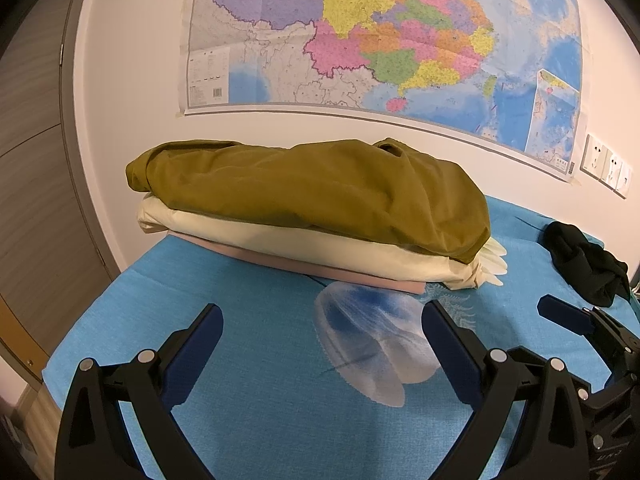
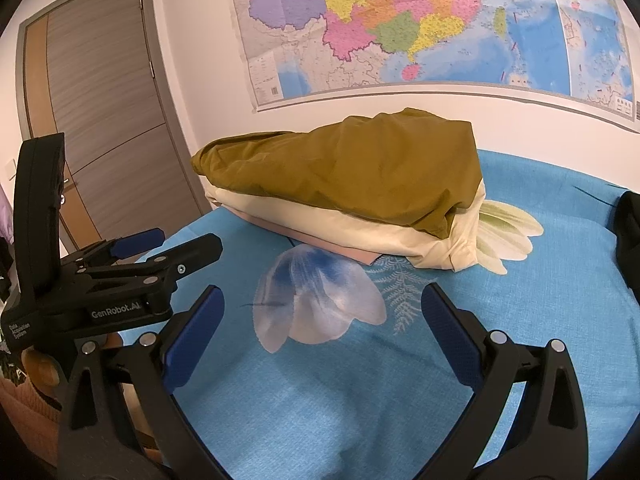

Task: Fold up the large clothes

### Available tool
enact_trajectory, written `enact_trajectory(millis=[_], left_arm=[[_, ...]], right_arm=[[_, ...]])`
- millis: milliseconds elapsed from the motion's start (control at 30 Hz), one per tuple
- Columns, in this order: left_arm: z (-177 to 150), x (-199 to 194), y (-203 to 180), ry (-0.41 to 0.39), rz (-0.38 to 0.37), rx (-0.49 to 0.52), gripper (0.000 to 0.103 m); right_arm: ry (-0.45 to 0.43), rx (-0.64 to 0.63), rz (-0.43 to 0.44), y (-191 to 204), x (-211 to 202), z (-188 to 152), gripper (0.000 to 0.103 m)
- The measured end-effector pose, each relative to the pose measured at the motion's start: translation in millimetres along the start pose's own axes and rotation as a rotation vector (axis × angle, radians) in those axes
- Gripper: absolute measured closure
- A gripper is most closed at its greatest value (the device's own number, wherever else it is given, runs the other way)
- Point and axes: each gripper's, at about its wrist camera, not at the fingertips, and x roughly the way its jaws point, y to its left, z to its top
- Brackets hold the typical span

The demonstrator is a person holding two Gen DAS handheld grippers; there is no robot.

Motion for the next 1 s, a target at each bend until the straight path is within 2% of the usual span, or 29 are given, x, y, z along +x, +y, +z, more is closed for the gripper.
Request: enact_trajectory(millis=[633,733,867,1000], left_arm=[[0.3,4.9,-4.3,0.002,-0.014,0.018,0.007],[0.4,5.4,-8.3,-0.006,-0.035,0.019,0.007],[1.0,13.7,-18.3,0.031,-0.055,0.017,0.007],[2.4,23.3,-42.0,0.069,-0.155,0.033,0.007]], right_arm=[[0.005,0.012,0.001,-4.4,1.0,-0.9,0.006],[0.007,0.019,0.002,-8.6,0.2,-1.3,0.006],[-0.005,0.048,-0.015,-21.2,-8.5,-3.0,0.006],[-0.022,0.097,-0.077,-44.0,-28.4,-10.1,0.006]])
